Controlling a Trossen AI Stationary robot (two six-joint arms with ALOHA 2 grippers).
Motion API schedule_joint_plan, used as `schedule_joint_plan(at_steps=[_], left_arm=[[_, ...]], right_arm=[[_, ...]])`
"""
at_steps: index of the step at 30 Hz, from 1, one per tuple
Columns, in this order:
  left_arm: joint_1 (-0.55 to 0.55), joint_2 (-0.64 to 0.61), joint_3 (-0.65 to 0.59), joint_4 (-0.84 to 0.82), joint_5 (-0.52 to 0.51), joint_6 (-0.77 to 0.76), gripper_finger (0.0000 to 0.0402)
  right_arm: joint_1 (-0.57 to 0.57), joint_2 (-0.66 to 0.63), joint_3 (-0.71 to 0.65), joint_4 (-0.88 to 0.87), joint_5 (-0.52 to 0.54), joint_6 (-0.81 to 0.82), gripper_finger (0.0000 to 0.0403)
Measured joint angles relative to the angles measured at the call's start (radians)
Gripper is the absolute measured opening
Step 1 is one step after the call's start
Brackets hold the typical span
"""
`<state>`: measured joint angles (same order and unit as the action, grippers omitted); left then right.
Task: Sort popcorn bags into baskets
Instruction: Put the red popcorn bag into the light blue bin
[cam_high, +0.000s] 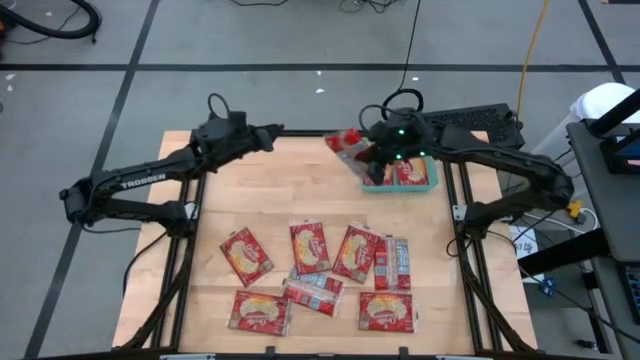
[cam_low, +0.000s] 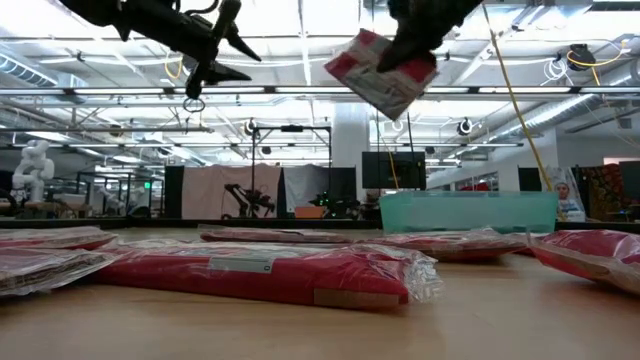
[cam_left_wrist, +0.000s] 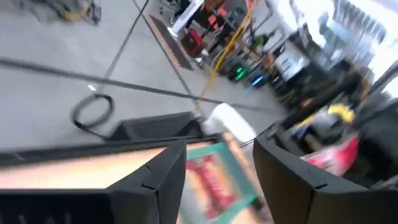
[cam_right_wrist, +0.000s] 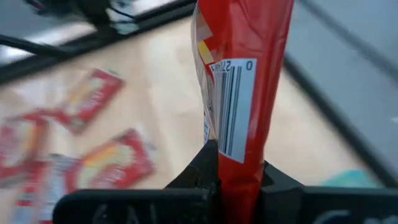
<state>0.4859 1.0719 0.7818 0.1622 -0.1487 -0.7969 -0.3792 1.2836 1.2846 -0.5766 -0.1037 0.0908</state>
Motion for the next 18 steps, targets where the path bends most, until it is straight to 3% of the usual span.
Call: schedule_joint_plan(at_steps=[4, 9, 18], left_arm=[[0.01, 0.023, 0.0, 0.023, 0.03, -0.181, 0.0178], [0.045, 0.077, 0.0, 0.062, 0.212, -0.345, 0.0192], [0.083, 0.189, 0.0, 0.148, 0.554, -0.497, 0.0268]], right_arm=[[0.037, -0.041, 0.0, -0.066, 0.156, -0.113, 0.001], [0.089, -0.052, 0.0, -0.105, 0.262, -0.308, 0.001], [0.17, 0.009, 0.0, -0.095, 0.274, -0.927, 0.0013]])
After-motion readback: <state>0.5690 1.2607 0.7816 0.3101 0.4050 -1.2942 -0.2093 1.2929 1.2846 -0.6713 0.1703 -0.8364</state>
